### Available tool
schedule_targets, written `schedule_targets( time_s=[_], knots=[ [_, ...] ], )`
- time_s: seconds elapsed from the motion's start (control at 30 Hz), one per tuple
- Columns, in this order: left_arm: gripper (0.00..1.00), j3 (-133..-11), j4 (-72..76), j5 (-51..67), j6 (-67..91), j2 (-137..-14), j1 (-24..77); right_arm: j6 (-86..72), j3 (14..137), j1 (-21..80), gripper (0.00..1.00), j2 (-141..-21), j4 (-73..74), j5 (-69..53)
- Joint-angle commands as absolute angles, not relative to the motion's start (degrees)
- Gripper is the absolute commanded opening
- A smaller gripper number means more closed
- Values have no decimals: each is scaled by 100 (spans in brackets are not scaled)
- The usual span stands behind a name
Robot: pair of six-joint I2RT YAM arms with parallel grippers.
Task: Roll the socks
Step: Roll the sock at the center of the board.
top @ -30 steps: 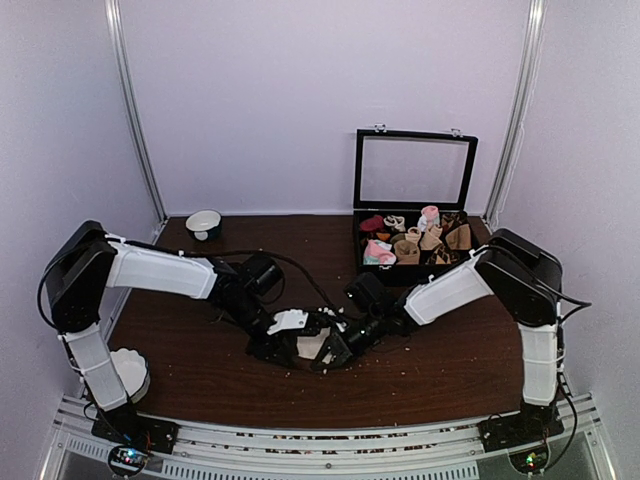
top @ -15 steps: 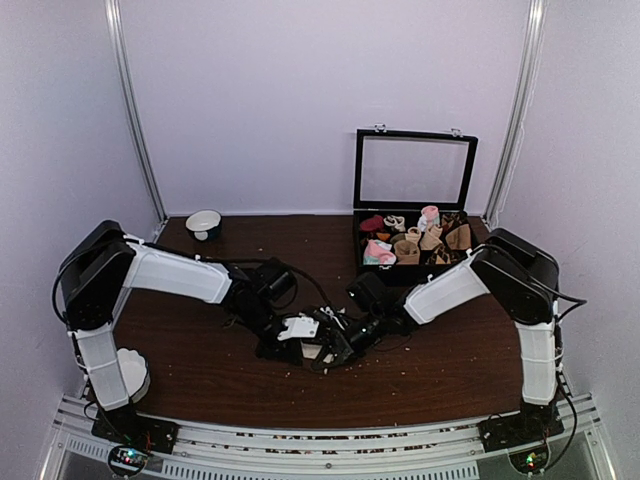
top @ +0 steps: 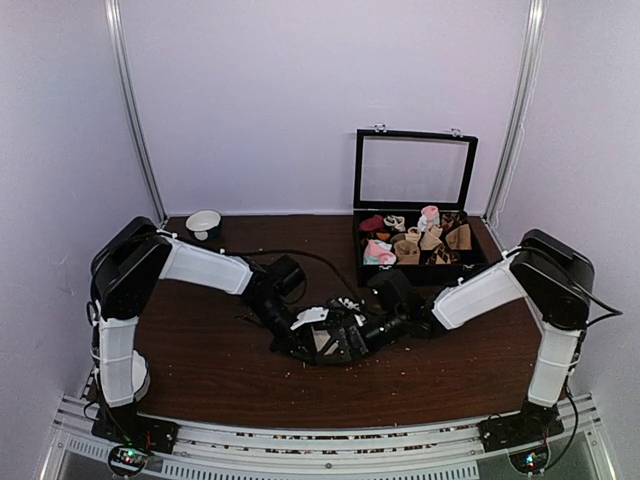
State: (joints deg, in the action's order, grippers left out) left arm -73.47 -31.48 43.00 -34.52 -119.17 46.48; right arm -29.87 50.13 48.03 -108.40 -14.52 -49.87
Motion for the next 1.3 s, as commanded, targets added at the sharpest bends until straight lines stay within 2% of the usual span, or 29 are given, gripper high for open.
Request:
schedule_targets(
  time_s=[0.0, 0.2, 0.33, 0.43, 0.5, 0.53, 0.57, 0.6, 0.63, 0.73, 0.83, 0.93, 1.0, 1.1, 1.27],
  knots=[
    [0, -7377, -4081, 3870, -3025, -12434, 4608, -3013, 4138, 4741, 100, -10557, -514, -3173],
    [0, -7489, -4125, 3586, -2813, -12491, 4610, -3132, 3462, 4736, 100, -9520, -973, -2573],
    [0, -7556, -4270, 3495, -2654, -12458, 4555, -3227, 2943, 4781, 100, -8439, -1114, -739],
    [0, -7577, -4416, 3831, -2500, -12437, 4422, -3464, 2235, 4798, 100, -7238, -2163, 481],
    [0, -7548, -4450, 4094, -2349, -12456, 4303, -4443, 1866, 4770, 100, -6636, -2282, 1577],
    [0, -7535, -4470, 4270, -2294, -12480, 4229, -4646, 1682, 4746, 100, -6460, -2681, 1754],
    [0, -7528, -4474, 4423, -2227, -12511, 4160, -4100, 1367, 4731, 100, -6406, -3759, 1317],
    [0, -7531, -4474, 4545, -2163, -12558, 4086, -3425, 1148, 4823, 100, -6460, -4506, 1007],
    [0, -7544, -4484, 4631, -2108, -12625, 4027, -2862, 1156, 4946, 96, -6585, -4657, 871],
    [0, -7666, -4637, 4919, -2043, -12871, 3875, -1183, 2302, 5588, 91, -7193, -2728, 854],
    [0, -7795, -4756, 5109, -1974, -13116, 3775, -185, 2526, 6179, 81, -7847, -2707, 794],
    [0, -7844, -4843, 5139, -2021, -13253, 3736, 311, 2554, 6457, 72, -8442, -3428, 504],
    [0, -7843, -4830, 5095, -2015, -13293, 3727, 582, 2799, 6513, 70, -8834, -3545, 131],
    [0, -7846, -4808, 5047, -2004, -13285, 3729, 1014, 3398, 6543, 67, -9397, -3285, -448],
    [0, -7852, -4810, 4999, -2021, -13247, 3731, 1824, 4251, 6525, 54, -10164, -2606, -939]
  ],
)
